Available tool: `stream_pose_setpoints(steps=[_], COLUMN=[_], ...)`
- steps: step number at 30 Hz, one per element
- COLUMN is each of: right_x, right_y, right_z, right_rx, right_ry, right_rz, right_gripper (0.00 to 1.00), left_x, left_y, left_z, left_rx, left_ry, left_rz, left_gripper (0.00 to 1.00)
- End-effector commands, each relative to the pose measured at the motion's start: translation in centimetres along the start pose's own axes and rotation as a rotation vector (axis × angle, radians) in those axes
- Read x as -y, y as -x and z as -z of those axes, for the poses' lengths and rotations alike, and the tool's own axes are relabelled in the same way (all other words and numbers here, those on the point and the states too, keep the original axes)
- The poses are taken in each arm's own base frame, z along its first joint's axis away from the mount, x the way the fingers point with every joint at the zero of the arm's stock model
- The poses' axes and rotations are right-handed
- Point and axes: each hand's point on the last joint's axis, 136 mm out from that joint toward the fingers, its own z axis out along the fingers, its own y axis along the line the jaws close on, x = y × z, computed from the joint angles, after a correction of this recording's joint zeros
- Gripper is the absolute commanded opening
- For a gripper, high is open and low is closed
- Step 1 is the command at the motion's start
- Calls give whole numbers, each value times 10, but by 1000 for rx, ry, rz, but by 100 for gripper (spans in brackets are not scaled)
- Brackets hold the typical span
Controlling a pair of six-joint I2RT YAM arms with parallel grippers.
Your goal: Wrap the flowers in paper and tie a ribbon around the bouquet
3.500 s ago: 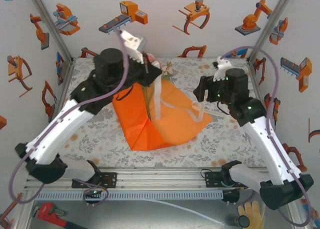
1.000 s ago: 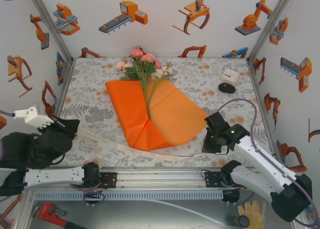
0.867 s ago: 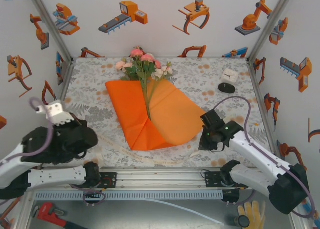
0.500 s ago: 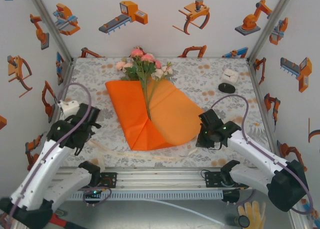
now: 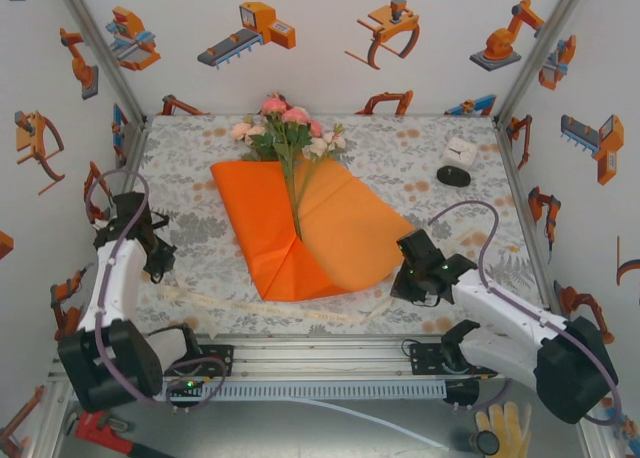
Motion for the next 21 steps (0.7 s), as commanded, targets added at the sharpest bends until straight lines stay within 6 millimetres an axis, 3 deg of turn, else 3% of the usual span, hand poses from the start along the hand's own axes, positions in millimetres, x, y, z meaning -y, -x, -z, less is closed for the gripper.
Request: stream_pose_setpoints(steps=[1,7,9,12,14,18,21], right_x=[-19,-30,-30,-25,-23,-25,-28], right_y=[11,12,8,1,2,11,23], right_z=[-10,-19,-20,-22,-18,4,26], right_rx=[49,53,43,26,32,73,144], right_ry=[72,86,87,73,65,72,102], right_rz=[-62,-76,-74,-59,-55,-52,-60], right_gripper=[0,1,6,15,23,37,38], left_x=[35,41,45,56,57,50,48], left_y=[47,100,108,110,116,137,157], left_z=[-7,-40,-52,-67,-71,-54,-16], left_rx=[59,49,15,-36,-27,20,106], left_ry=[-109,-98,-89,-106,-105,-88,-138], left_rz=[31,81,57,34,33,37,42], left_gripper=[0,0,1,17,39,57,70])
